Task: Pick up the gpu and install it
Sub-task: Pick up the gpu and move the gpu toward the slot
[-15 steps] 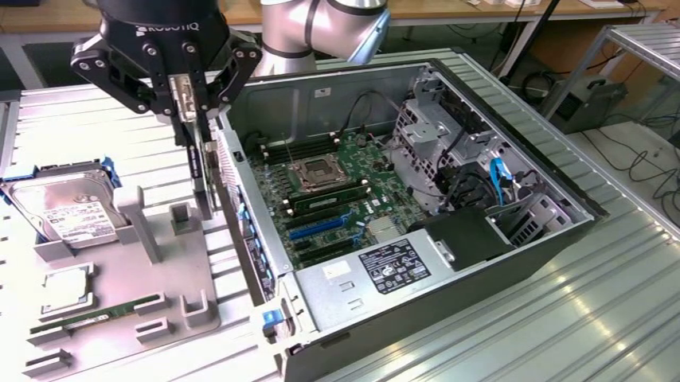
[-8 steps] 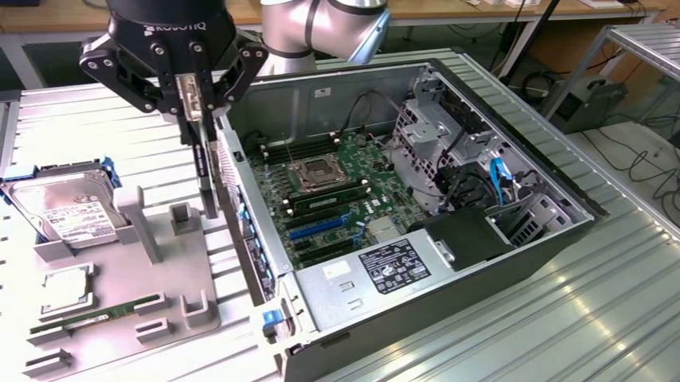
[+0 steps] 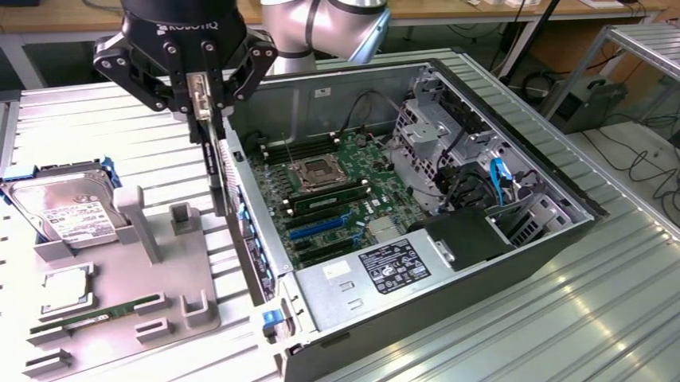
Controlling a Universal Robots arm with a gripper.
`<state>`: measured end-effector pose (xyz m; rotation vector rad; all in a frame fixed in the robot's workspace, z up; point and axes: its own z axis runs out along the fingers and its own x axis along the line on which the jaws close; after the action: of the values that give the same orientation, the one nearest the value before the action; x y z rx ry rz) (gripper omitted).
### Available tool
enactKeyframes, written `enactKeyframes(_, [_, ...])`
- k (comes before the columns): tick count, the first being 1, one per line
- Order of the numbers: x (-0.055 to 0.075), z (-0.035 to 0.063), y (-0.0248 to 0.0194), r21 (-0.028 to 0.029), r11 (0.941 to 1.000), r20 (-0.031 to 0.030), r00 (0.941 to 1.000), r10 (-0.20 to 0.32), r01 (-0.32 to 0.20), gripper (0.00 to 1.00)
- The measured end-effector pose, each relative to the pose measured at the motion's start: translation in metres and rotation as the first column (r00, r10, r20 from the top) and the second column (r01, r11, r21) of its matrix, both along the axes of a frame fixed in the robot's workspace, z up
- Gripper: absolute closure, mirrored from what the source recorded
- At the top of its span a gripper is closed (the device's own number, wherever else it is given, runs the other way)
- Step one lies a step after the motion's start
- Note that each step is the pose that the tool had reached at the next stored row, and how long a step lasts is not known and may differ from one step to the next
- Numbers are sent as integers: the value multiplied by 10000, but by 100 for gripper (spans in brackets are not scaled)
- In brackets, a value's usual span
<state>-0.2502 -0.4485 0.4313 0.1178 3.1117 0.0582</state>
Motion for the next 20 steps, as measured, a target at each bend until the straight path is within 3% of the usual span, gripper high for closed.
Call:
enactKeyframes(13, [145,0,0,0,10000,-1,10000,0,0,74])
enactKeyframes(16, [393,-2,0,0,10000,0,10000,0,0,74])
enactKeyframes(20, [942,-121,24,-1,10000,-17,10000,0,0,74])
